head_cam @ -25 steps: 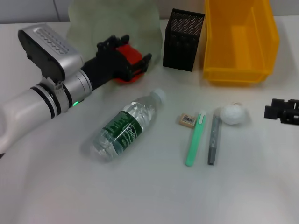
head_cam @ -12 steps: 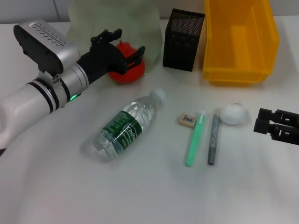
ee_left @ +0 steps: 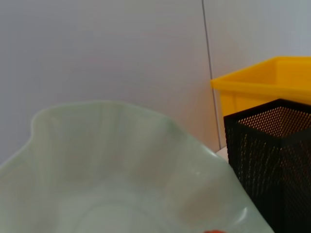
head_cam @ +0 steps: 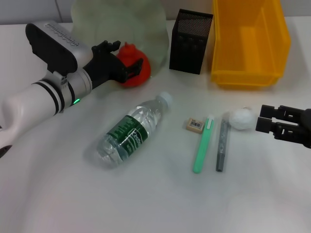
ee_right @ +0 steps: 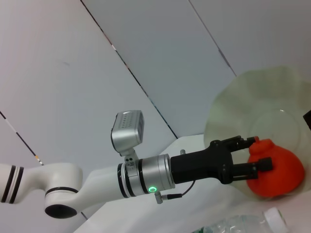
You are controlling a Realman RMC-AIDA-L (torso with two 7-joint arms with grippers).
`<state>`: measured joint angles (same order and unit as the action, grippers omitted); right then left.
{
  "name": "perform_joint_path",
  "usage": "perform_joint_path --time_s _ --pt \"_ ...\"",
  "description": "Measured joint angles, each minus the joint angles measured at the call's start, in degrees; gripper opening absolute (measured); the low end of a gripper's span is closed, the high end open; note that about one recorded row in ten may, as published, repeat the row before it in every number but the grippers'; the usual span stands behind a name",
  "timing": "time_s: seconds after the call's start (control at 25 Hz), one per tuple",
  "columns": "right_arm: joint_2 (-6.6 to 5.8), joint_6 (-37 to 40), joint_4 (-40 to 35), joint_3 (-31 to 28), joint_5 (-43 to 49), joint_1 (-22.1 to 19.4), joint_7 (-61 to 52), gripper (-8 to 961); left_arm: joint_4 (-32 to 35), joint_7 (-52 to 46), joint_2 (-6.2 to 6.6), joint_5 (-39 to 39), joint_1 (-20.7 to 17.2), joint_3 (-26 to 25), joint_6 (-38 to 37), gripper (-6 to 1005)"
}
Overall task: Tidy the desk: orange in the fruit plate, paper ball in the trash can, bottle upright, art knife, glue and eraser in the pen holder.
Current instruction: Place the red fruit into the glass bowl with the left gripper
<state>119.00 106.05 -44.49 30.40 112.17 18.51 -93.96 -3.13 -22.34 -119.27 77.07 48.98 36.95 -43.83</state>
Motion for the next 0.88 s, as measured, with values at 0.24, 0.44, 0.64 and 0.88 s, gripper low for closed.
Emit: perform_joint_path --time_s 0.24,0.44,0.64,0.88 --pt "-0.07 -1.0 1.3 0.2 0.1 1.6 0.2 721 -0.5 -0.1 0.00 0.0 1.6 -0.2 2.8 733" --pt "-0.09 -1.7 1.3 0.2 0.1 1.8 0.2 721 -0.6 -0.1 0.00 1.5 1.9 0.3 2.8 728" --pt "-0.09 -2.4 1.3 -0.1 0.1 1.8 0.6 721 -0.6 -0.1 0.00 3.6 2.5 -0.4 2.5 652" --pt "-0.11 -2.6 1.3 -0.2 0.1 1.8 0.9 721 -0.5 -0.1 0.00 3.7 2.6 -1.6 1.0 406"
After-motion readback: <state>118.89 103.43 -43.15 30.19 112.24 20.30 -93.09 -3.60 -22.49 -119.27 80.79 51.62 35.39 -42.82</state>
